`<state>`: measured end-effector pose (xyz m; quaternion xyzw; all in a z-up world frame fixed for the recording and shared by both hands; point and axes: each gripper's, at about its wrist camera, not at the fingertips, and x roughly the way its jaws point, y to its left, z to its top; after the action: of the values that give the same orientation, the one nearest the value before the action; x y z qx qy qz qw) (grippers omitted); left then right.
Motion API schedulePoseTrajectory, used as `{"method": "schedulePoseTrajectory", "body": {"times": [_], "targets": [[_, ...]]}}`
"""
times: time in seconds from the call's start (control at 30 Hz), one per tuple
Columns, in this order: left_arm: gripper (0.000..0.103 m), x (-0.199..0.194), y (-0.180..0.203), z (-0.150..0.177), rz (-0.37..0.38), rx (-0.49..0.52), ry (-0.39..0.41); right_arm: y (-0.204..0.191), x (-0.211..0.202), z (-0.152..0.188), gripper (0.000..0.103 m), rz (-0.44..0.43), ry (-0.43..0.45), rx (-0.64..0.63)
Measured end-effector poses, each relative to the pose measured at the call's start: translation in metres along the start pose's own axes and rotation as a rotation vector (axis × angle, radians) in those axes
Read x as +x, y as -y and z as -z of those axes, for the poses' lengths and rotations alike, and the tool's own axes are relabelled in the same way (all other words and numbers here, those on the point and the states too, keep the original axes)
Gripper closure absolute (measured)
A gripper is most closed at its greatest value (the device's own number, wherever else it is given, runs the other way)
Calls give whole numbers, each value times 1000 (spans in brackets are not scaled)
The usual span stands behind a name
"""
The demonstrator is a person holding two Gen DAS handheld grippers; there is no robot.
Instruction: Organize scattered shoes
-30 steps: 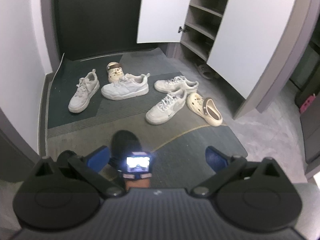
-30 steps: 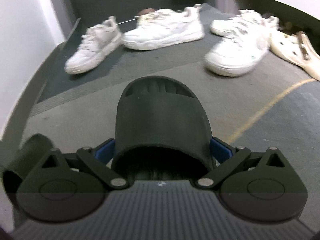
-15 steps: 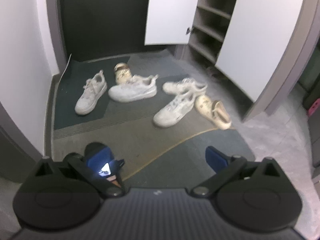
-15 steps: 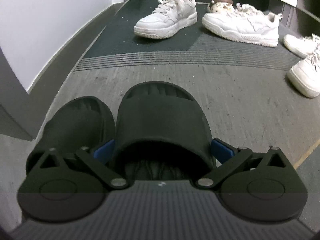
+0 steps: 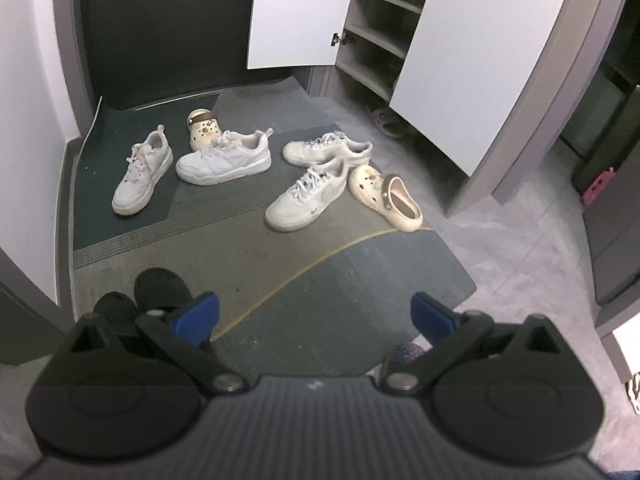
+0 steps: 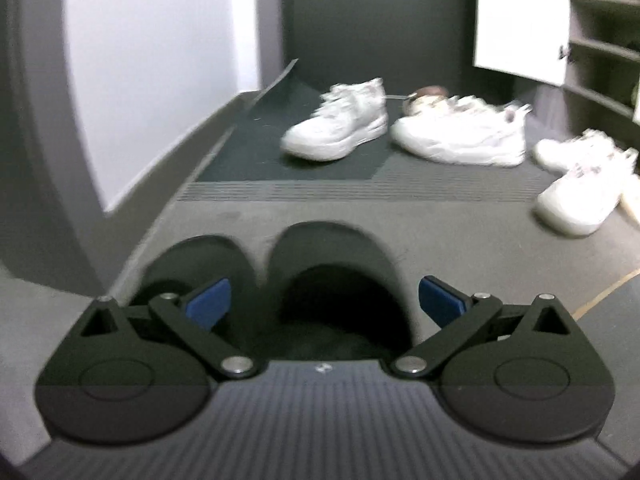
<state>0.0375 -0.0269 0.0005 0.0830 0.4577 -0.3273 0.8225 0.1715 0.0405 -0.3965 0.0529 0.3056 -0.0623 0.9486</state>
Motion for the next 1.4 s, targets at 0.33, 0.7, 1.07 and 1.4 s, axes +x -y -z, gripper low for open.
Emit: {"method": "schedulePoseTrajectory", "body": {"times": [0.33, 0.7, 1.07, 1.4], "targets": [[0, -5, -19, -3, 3, -75, 4, -18, 41, 1, 42, -48, -155, 101], [0, 0, -43, -15, -6, -119, -3, -35, 48, -11, 69, 17, -213, 250], [0, 12, -59, -18, -10, -143, -75, -35, 44, -16, 43, -87, -258, 226], [0, 2, -77, -19, -153, -187, 29, 51, -50, -75, 36, -131, -247, 195]]}}
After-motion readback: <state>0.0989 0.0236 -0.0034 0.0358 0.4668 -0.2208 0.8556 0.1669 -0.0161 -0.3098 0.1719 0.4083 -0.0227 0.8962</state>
